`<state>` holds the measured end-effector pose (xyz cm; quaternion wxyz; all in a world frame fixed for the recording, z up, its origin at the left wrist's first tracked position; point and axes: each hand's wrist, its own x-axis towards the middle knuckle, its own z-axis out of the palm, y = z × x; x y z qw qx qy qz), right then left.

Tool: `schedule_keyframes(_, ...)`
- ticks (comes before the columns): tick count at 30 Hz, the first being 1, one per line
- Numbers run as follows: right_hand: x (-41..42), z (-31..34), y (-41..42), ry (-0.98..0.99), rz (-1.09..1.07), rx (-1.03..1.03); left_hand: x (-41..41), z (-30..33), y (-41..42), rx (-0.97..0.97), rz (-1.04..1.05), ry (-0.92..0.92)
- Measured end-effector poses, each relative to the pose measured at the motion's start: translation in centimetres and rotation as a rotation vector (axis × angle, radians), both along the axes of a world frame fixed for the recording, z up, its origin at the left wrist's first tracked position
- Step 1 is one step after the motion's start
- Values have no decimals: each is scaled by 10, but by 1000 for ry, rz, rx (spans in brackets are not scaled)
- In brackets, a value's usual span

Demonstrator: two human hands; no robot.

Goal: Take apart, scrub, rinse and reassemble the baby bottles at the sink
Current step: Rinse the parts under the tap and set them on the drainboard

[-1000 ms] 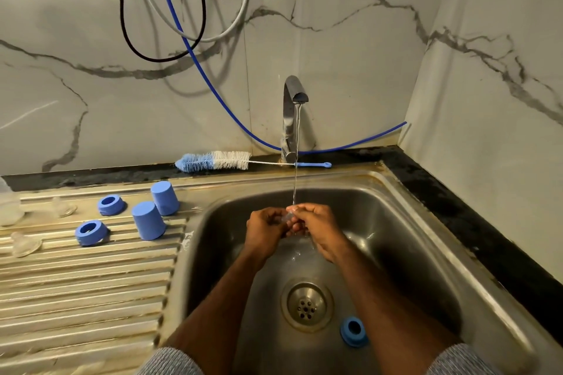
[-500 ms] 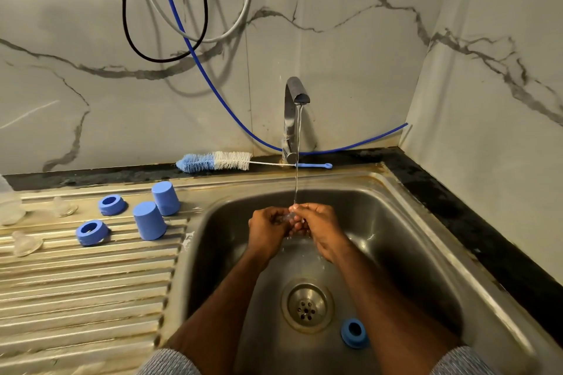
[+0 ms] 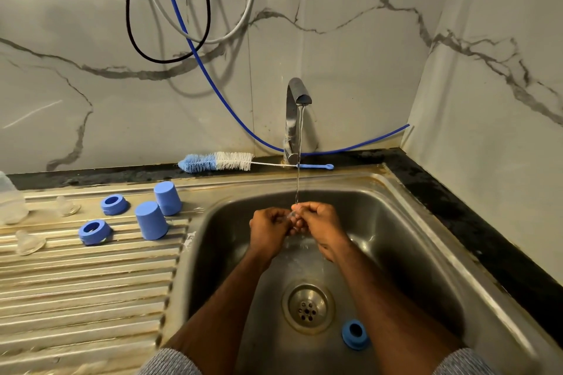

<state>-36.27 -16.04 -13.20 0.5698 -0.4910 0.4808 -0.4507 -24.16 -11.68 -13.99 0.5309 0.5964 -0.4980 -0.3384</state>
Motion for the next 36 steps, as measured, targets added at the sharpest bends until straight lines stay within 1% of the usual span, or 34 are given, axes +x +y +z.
schedule_keyframes(3,2,-1,0,13,56,3,6,-2,-3,14,71,2)
schedule_keyframes(7,4,1,0,-47,81,35,9,-1,-4,16,115,17)
schedule_keyframes(9,4,1,1,-16,94,17,10,-3,-5,22,116,15)
schedule_keyframes(13,4,1,3,62,52,-39,11,-5,-8,26,117,31)
schedule_keyframes(16,0,2,0,87,-32,0,11,-5,-8,12,77,64)
schedule_keyframes(18,-3,1,0,141,-43,39,11,-6,-8,-5,58,48)
schedule_keyframes(21,-5,-3,-1,243,-25,40,9,-5,-7,-19,56,-35)
schedule_keyframes(23,-4,-6,-2,356,-5,-36,8,-3,-6,-29,64,-108)
schedule_keyframes(25,-2,-9,-2,506,31,-168,7,-3,-7,-47,54,-168)
schedule_keyframes(26,-1,-9,-2,544,42,-213,7,-3,-6,-54,47,-179)
schedule_keyframes(29,-3,-10,0,586,39,-263,7,-4,-6,-72,22,-177)
schedule_keyframes(33,-7,-12,0,676,0,-295,10,-5,-6,-67,9,-73)
schedule_keyframes(36,-5,-10,-1,709,-39,-303,13,-8,-9,-40,38,-52)
